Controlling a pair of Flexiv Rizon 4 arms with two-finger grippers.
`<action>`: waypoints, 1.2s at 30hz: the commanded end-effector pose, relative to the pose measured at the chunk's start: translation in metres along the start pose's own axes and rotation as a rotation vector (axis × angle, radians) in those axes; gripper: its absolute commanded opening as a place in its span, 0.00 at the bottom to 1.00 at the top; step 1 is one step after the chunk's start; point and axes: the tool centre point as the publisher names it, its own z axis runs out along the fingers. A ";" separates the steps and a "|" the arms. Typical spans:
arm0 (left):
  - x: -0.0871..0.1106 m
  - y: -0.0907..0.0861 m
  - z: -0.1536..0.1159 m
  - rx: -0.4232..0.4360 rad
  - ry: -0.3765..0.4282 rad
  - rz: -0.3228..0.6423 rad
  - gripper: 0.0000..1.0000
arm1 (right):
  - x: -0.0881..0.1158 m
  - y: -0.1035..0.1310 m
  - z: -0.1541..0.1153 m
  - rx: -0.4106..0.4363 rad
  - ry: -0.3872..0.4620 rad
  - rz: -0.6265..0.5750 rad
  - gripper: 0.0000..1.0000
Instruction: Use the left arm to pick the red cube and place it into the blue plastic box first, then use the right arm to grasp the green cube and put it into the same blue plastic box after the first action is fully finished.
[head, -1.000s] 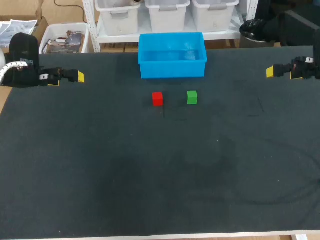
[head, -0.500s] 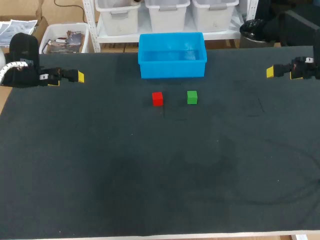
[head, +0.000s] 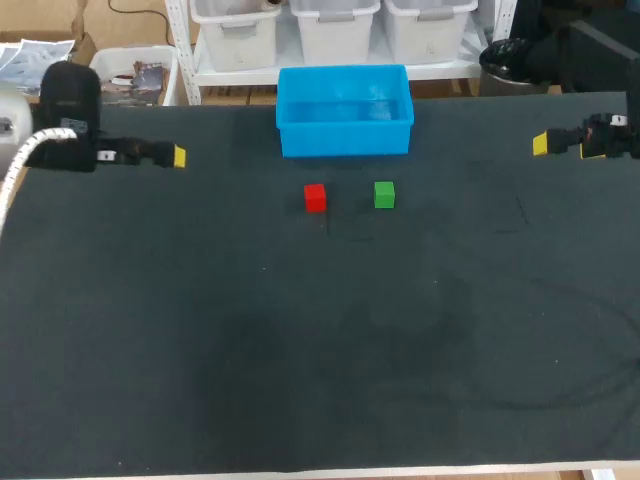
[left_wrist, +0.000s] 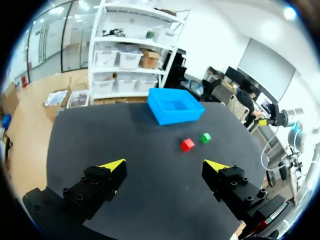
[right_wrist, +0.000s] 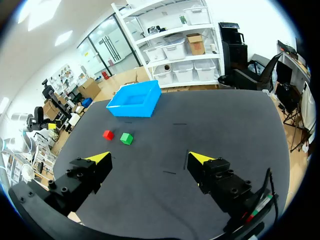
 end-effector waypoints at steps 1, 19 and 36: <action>-0.016 -0.019 0.023 -0.153 0.060 -0.005 1.00 | 0.000 0.000 0.000 0.000 0.000 0.000 1.00; -0.021 -0.068 0.082 -0.507 0.380 -0.038 1.00 | 0.000 0.000 0.000 0.000 0.000 0.000 1.00; -0.013 -0.087 0.109 -0.677 0.450 -0.166 1.00 | 0.000 0.000 0.000 0.000 0.000 0.000 1.00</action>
